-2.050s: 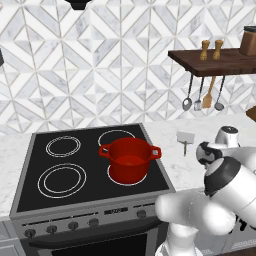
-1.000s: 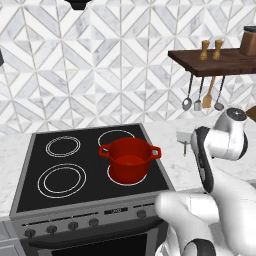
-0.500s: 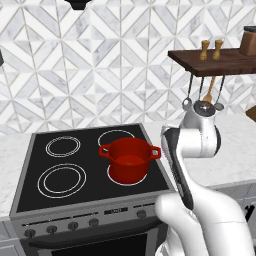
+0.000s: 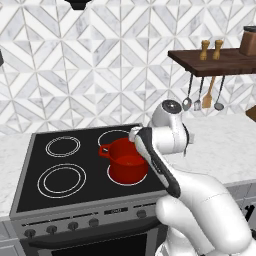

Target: Put the avocado and tomato in the pot. Retrieve the spatula and lightly stir the vegetables in the pot.

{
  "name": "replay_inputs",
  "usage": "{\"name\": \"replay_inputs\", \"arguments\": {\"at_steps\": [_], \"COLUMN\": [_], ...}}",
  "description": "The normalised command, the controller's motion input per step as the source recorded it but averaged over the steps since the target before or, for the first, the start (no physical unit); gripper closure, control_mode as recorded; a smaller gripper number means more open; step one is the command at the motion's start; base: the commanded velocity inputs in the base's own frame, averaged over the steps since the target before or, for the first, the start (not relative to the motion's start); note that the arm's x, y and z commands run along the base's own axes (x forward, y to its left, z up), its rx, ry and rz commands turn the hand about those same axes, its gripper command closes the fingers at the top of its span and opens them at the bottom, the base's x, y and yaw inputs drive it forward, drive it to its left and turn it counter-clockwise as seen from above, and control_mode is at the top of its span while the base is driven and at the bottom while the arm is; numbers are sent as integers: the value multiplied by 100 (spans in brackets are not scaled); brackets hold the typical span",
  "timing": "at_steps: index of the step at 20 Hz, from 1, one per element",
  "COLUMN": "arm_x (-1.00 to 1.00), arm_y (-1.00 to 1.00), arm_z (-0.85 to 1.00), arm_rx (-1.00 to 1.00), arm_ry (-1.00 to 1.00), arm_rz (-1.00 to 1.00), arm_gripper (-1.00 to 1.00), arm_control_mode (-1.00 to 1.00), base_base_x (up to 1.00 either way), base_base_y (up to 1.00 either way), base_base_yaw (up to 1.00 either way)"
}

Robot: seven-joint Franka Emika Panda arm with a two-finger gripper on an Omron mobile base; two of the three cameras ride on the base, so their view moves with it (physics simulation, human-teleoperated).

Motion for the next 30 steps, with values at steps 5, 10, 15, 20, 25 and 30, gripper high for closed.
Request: {"name": "replay_inputs", "arguments": {"at_steps": [5, 10, 15, 20, 25, 30], "arm_x": [62, 54, 33, 21, 0, 0], "arm_y": [44, 23, 15, 0, 0, 0], "arm_z": [-37, -63, -60, -33, -1, 22], "arm_rx": [-1, -4, -5, 0, 0, 0], "arm_ry": [6, 11, 9, 8, 1, 0], "arm_rz": [11, 1, 0, 0, 0, 0], "arm_gripper": [100, 100, 100, -100, -100, -100], "arm_control_mode": [-100, -100, -100, -100, -100, -100], "base_base_x": [0, 0, 0, 0, 0, 0], "base_base_y": [0, 0, 0, 0, 0, 0], "base_base_yaw": [0, 0, 0, 0, 0, 0]}}
